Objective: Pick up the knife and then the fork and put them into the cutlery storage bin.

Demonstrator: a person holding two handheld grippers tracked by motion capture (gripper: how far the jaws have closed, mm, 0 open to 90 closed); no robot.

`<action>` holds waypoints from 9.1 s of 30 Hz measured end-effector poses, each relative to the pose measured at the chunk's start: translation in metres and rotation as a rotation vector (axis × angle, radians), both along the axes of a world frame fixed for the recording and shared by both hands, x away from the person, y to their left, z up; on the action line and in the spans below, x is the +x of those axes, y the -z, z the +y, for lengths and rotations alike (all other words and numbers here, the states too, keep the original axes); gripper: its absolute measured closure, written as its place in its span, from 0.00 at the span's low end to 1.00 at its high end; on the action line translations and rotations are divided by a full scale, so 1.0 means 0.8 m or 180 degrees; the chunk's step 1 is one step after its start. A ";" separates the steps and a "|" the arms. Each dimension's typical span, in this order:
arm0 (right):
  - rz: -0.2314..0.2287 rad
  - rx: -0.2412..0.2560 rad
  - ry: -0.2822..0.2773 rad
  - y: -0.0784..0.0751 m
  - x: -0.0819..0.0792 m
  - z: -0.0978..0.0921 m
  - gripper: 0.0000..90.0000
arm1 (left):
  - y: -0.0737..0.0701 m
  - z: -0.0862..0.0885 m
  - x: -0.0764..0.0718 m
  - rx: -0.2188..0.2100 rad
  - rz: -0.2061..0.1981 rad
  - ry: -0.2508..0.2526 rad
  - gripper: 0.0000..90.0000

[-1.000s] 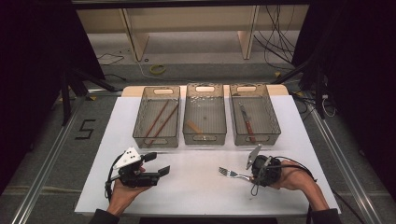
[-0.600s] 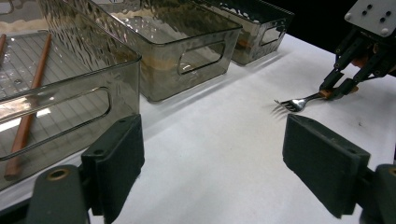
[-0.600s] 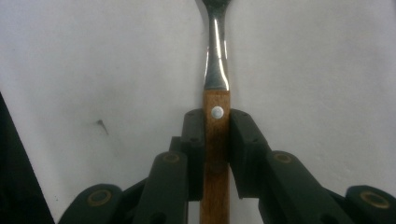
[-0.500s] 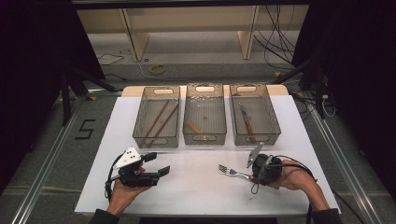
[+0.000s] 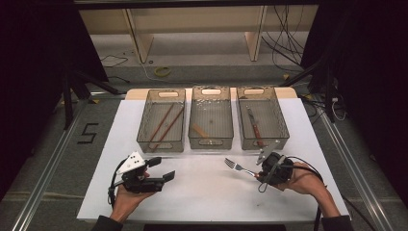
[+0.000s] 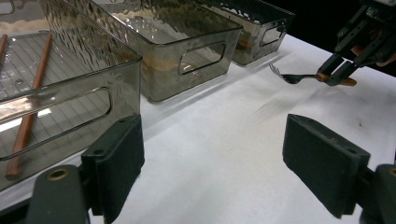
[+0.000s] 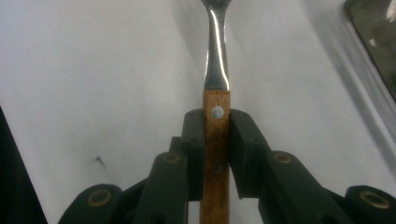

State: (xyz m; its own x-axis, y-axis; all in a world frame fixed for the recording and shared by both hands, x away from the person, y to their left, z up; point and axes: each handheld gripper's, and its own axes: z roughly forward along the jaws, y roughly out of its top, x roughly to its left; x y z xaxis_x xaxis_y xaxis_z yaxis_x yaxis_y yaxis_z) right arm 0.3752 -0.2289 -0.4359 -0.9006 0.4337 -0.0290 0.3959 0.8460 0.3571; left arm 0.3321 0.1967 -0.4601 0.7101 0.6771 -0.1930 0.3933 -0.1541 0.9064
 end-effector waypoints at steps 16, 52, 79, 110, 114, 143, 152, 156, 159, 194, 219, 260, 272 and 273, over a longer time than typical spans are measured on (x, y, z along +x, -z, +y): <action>-0.0011 0.0346 0.0203 -0.017 0.002 -0.006 0.86 | 0.000 0.000 0.000 -0.0014 0.0000 -0.0021 0.22; -0.0348 0.0905 0.0589 -0.063 0.029 -0.017 0.87 | 0.000 0.001 0.001 -0.0023 0.0002 -0.0043 0.22; -0.0582 0.1099 0.0812 -0.083 0.057 -0.019 0.87 | 0.000 0.002 0.001 -0.0056 0.0016 -0.0036 0.22; -0.0731 0.1201 0.1225 -0.108 0.107 -0.028 0.87 | 0.000 0.002 0.002 -0.0070 0.0020 -0.0038 0.22; -0.0743 0.1191 0.1301 -0.112 0.119 -0.030 0.87 | 0.000 0.002 0.002 -0.0071 0.0020 -0.0038 0.22; -0.0587 0.1031 0.1833 -0.094 0.177 -0.033 0.86 | 0.000 0.002 0.002 -0.0068 0.0017 -0.0032 0.22; -0.0542 0.0947 0.1965 -0.082 0.187 -0.032 0.86 | 0.000 0.002 0.002 -0.0073 0.0017 -0.0030 0.22; -0.0513 0.0908 0.1991 -0.074 0.190 -0.033 0.86 | 0.000 0.003 0.002 -0.0059 0.0015 -0.0024 0.22; -0.0469 0.0867 0.2007 -0.068 0.193 -0.032 0.86 | 0.000 0.002 0.002 -0.0064 0.0016 -0.0027 0.22; -0.0293 0.0786 0.2022 -0.048 0.194 -0.020 0.65 | 0.000 0.002 0.002 -0.0063 0.0016 -0.0026 0.22; -0.0611 0.1632 0.1894 -0.064 0.113 -0.014 0.37 | 0.000 0.002 0.002 -0.0059 0.0021 -0.0028 0.22; -0.0820 0.2113 0.1236 -0.024 -0.018 0.020 0.28 | 0.002 0.008 0.002 -0.0127 0.0111 -0.0022 0.22; -0.0859 0.2258 0.1210 -0.010 -0.044 0.009 0.27 | 0.002 0.007 0.002 -0.0149 0.0134 0.0012 0.22; -0.0867 0.2260 0.1208 -0.009 -0.045 0.008 0.27 | 0.002 0.006 0.002 -0.0146 0.0136 0.0019 0.22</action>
State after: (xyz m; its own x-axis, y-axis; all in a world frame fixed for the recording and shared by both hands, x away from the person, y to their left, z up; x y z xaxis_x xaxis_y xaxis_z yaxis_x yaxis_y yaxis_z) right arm 0.3389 -0.2227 -0.4286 -0.6915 0.7023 0.1694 0.4307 0.2125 0.8771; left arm 0.3339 0.2019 -0.4618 0.7046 0.6626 -0.2540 0.4310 -0.1152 0.8950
